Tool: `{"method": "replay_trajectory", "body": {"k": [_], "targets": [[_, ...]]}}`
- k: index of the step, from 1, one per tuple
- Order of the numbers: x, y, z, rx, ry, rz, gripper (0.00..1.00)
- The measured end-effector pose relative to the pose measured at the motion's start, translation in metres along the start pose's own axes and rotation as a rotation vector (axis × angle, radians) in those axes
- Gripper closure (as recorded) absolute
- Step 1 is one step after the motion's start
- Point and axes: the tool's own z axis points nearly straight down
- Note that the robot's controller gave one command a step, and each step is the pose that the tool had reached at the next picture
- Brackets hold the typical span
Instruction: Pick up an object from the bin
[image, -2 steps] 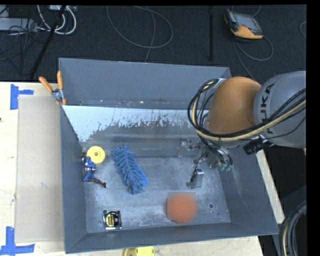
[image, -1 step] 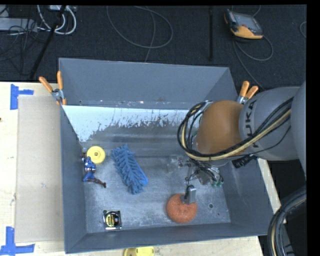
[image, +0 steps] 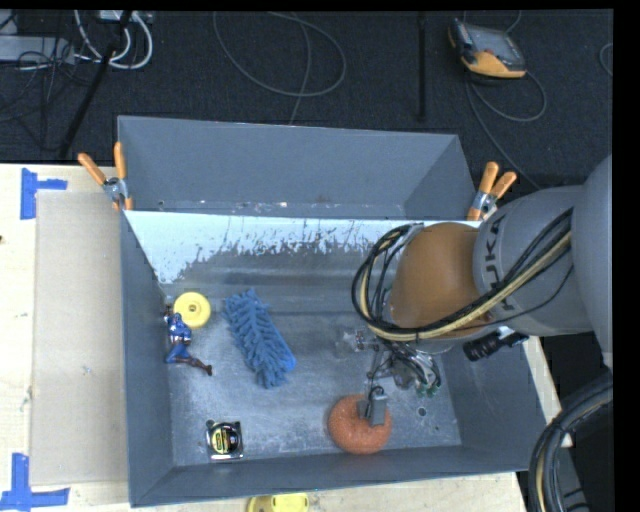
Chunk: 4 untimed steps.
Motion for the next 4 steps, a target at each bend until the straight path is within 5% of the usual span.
{"method": "replay_trajectory", "body": {"k": [1, 2, 4], "targets": [[0.010, 0.011, -0.004, 0.000, -0.003, -0.145, 0.00], [0.060, 0.023, -0.008, 0.001, -0.010, -0.127, 1.00], [0.060, 0.023, -0.008, 0.002, -0.010, -0.130, 1.00]]}}
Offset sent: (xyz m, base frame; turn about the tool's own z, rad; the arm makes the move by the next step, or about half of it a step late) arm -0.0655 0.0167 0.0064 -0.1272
